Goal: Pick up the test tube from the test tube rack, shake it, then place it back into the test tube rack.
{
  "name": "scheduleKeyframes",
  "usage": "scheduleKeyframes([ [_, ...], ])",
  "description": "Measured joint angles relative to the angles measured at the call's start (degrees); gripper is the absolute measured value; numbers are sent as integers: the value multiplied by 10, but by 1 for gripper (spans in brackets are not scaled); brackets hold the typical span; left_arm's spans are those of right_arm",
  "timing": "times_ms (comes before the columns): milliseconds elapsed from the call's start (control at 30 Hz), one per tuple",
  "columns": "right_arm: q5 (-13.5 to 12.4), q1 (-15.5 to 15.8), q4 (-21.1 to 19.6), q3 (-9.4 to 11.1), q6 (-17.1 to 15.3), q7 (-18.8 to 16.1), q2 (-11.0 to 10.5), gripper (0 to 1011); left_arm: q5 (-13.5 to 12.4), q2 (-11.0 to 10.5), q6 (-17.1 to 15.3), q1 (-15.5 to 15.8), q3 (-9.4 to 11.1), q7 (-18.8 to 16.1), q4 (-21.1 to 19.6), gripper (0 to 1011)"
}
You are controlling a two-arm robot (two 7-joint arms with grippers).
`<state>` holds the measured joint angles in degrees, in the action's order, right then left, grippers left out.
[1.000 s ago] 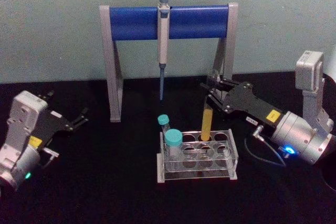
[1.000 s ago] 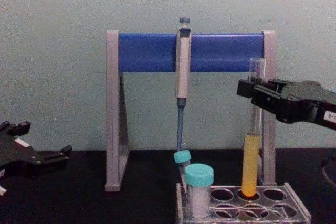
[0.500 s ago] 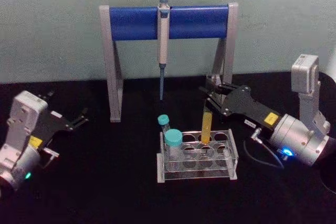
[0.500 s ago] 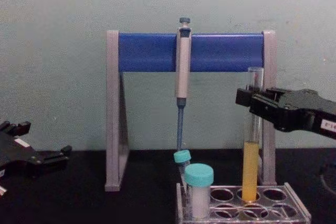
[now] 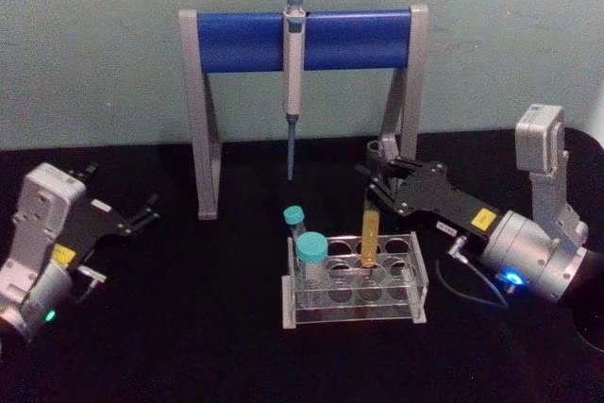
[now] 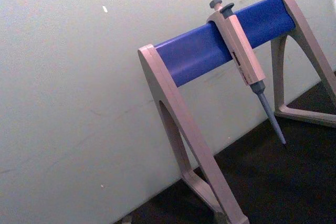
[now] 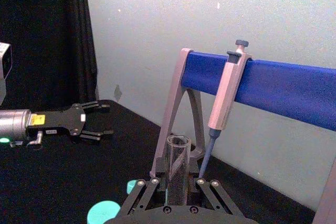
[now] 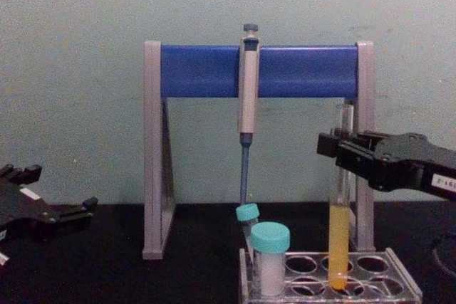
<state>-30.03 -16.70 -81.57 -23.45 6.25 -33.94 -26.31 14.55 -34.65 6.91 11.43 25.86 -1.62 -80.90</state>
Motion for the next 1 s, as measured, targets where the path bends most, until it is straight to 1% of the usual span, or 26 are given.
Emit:
scheduleKeyframes([
  [1000, 6, -11, 26, -12, -5, -6, 7, 235, 0, 0, 0, 0, 0, 0, 0, 1001],
])
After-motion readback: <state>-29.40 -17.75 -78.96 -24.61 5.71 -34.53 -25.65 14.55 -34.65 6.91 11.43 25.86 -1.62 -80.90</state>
